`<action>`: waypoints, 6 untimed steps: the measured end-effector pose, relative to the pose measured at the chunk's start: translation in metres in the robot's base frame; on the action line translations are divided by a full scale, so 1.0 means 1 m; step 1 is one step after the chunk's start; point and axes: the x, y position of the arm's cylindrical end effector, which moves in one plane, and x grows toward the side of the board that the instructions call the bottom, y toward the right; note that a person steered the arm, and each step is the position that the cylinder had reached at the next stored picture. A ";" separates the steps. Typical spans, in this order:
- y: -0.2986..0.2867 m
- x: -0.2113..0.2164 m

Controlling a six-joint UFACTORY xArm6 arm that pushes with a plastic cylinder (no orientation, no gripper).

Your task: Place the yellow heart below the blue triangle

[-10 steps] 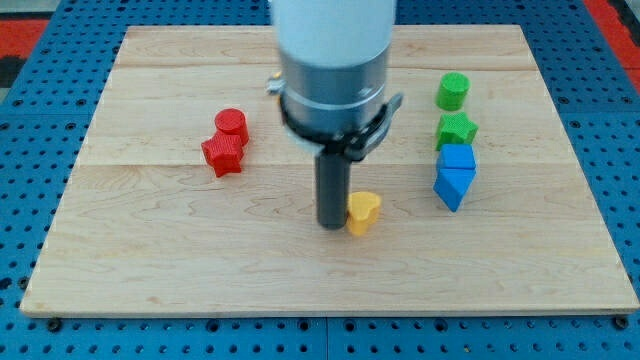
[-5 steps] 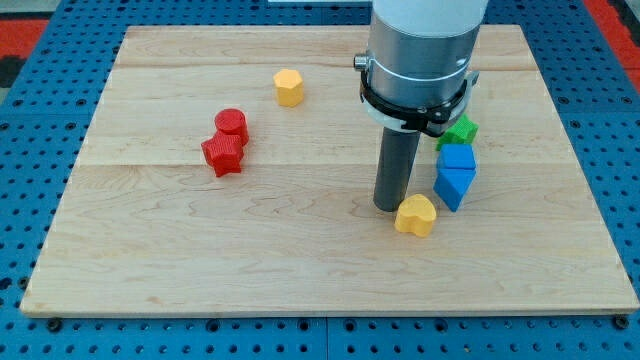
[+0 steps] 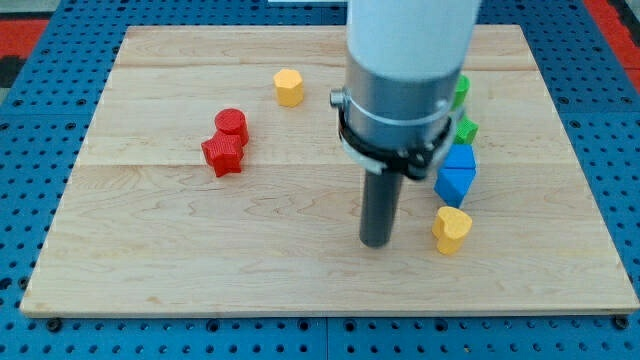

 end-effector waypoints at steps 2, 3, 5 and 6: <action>0.052 -0.009; 0.071 -0.005; -0.007 0.037; -0.121 0.009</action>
